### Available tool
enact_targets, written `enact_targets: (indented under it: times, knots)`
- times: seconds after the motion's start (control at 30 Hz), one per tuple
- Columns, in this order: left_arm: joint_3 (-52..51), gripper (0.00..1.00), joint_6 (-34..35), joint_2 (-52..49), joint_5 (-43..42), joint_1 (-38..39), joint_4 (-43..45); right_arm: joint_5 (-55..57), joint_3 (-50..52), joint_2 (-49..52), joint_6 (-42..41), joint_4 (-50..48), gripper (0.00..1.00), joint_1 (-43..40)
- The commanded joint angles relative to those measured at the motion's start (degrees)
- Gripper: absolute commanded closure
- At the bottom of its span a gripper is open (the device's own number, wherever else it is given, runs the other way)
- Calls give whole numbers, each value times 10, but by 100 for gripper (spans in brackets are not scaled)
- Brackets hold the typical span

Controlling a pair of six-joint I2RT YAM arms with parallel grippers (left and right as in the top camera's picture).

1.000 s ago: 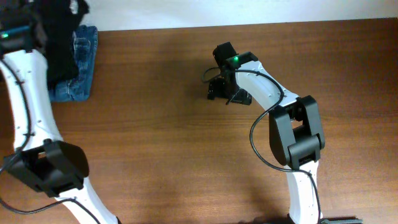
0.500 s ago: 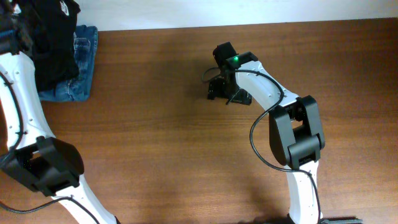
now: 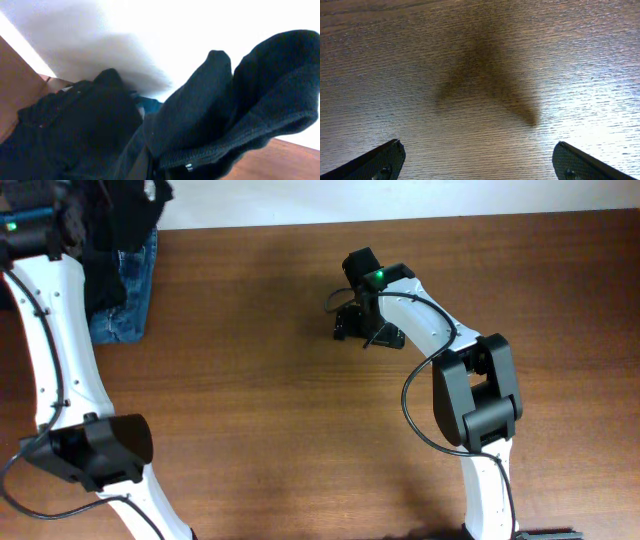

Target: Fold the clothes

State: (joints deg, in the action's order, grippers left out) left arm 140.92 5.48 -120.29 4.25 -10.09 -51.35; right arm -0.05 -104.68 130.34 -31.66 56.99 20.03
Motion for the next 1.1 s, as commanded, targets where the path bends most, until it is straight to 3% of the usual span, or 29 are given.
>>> enact_targets:
  times: [0.0, 0.27, 0.77, 1.07]
  knots:
    - [19, 99, 14, 29, -2, -5, -1, 7, -1, -4, -1, 3, 1, 2]
    - [17, 99, 15, 12, 0, -45, 9, 7, -1, -4, -1, 4, 1, 2]
    - [17, 99, 175, -100, 0, -154, 13, 7, -1, -4, -1, 5, 1, 2]
    - [17, 99, 174, -150, 5, -204, 47, 7, -1, -4, -1, 8, 1, 2]
